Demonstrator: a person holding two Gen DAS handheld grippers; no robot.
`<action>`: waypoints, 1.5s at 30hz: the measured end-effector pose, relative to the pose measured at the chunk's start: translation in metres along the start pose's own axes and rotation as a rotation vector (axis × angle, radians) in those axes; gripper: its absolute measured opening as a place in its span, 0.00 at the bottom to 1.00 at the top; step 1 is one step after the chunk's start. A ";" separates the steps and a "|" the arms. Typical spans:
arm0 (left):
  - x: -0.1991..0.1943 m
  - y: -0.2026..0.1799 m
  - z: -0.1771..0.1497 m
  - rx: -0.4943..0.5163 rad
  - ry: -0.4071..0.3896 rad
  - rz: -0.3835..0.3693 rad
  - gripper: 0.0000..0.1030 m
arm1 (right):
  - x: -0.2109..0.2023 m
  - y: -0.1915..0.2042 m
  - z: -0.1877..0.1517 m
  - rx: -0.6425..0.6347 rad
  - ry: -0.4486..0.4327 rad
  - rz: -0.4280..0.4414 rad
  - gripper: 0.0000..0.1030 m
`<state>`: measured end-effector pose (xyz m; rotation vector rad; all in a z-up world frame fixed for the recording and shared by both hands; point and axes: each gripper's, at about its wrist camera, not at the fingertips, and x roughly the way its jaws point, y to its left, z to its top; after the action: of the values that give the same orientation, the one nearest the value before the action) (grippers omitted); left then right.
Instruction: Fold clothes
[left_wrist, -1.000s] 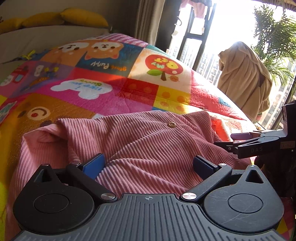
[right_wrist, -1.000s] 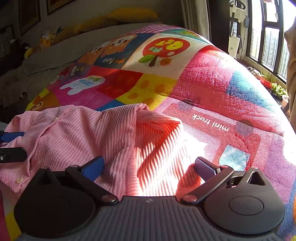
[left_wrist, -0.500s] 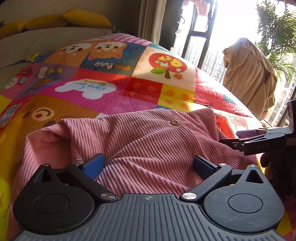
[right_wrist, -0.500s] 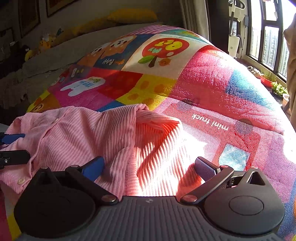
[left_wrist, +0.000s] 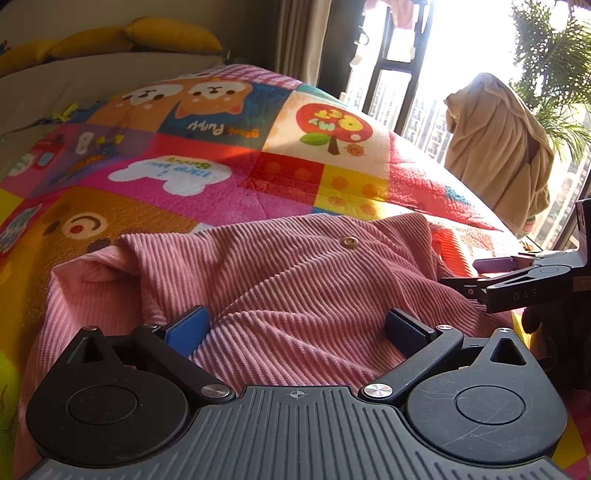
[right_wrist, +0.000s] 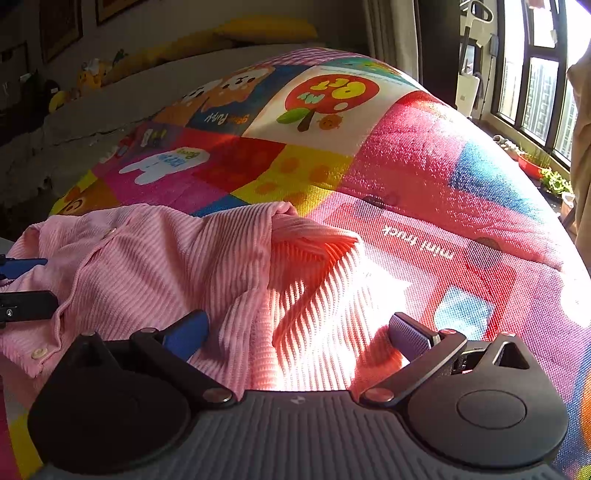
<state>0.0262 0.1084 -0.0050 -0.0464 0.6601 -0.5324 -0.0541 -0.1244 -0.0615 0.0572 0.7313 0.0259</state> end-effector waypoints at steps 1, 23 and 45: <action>-0.001 0.002 0.000 -0.010 -0.004 -0.007 1.00 | 0.000 0.000 0.000 0.001 0.000 0.001 1.00; 0.002 0.006 0.003 -0.030 0.010 -0.028 1.00 | -0.001 -0.003 0.000 0.018 0.002 0.013 1.00; 0.006 -0.003 0.007 -0.011 0.044 -0.013 1.00 | -0.010 -0.006 -0.005 -0.026 0.039 0.003 1.00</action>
<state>0.0328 0.1024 -0.0020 -0.0499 0.7058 -0.5437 -0.0652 -0.1305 -0.0589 0.0335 0.7696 0.0394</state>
